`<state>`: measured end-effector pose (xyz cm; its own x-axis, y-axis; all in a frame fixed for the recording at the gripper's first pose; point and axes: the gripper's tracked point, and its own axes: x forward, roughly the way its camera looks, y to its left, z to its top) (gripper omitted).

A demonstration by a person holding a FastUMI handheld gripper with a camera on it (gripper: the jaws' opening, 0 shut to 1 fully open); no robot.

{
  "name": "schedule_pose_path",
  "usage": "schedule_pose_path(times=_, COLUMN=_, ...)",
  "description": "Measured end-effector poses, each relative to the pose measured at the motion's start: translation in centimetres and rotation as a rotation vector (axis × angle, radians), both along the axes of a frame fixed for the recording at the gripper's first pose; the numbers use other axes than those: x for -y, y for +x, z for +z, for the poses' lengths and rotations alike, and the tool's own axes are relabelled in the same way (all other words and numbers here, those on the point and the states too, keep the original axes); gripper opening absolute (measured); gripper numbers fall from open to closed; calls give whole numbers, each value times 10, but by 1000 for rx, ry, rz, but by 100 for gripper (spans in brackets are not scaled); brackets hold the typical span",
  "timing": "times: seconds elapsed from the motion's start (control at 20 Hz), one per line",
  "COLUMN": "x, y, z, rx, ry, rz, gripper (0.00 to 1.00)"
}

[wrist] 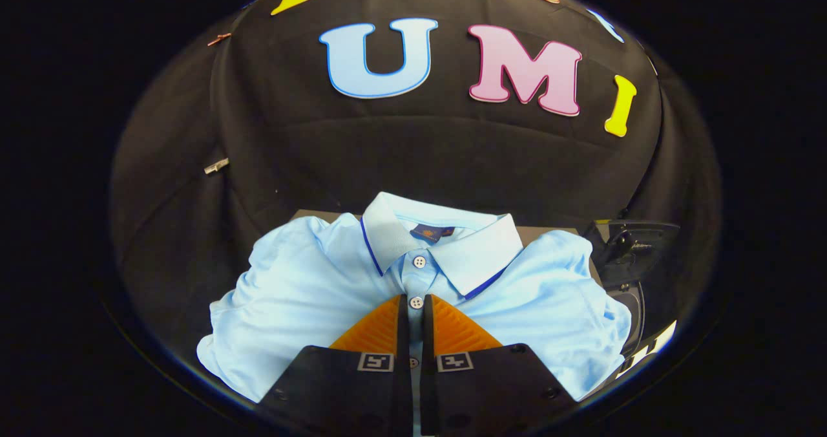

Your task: Put the clothes into the washing machine and then close the washing machine lid.

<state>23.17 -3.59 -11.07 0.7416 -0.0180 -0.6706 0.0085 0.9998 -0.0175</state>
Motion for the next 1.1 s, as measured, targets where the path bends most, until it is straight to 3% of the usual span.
schedule_pose_path(times=0.25, x=-1, y=-3, z=18, rx=75, ry=50, rz=0, gripper=10)
schedule_pose_path(times=0.8, x=-24, y=-21, z=86, rx=344, ry=59, rz=97, gripper=9)
schedule_pose_path(times=1.1, x=-16, y=-31, z=123, rx=435, ry=97, rz=73, gripper=9)
